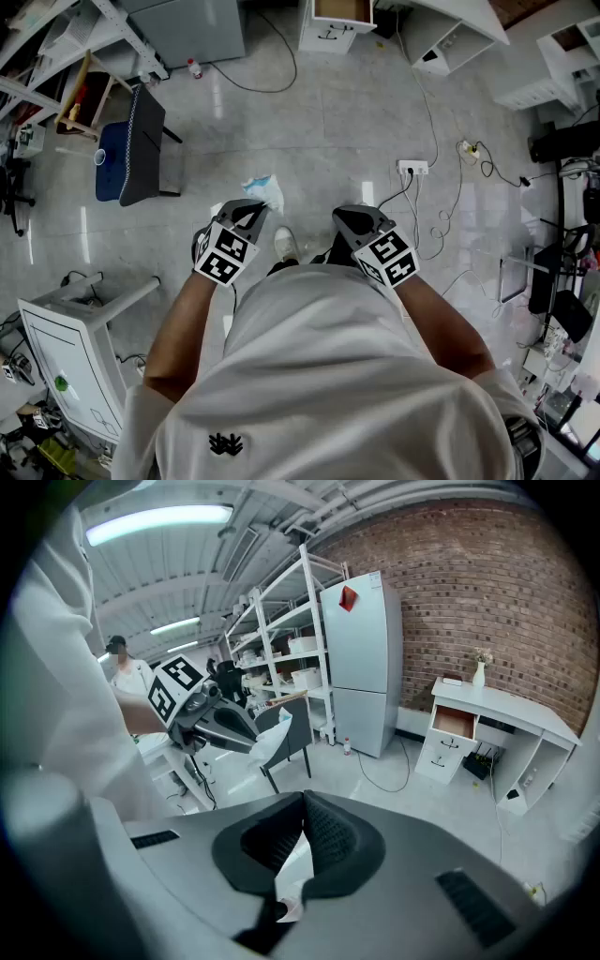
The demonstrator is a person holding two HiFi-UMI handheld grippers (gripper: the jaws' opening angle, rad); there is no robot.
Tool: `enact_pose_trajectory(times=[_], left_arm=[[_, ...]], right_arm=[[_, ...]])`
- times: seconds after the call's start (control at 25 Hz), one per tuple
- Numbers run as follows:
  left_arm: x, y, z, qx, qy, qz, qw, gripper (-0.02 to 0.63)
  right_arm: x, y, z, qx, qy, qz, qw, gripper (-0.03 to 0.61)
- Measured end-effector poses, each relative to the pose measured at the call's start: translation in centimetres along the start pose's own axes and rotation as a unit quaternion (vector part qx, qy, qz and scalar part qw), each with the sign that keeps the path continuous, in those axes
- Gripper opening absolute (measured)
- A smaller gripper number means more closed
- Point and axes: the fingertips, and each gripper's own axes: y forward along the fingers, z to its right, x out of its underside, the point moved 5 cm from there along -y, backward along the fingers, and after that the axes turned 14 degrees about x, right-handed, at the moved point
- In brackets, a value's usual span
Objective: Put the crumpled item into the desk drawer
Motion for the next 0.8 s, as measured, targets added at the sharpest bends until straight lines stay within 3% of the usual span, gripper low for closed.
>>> enact_pose_trajectory(times=[0.4, 0.8], left_arm=[[-3.8, 4.0, -0.8, 0.015, 0.044, -0.029, 0.9985, 0.025], [-15.9, 11.3, -6.9, 0.012, 0.071, -0.063, 0.9954, 0.025]], right_arm=[[0.5, 0.8, 3.9, -0.006, 0.022, 0.003, 1.0, 0.029], [-4.3, 5.1, 18.3, -0.008, 0.035, 0.032, 0.999, 0.032]])
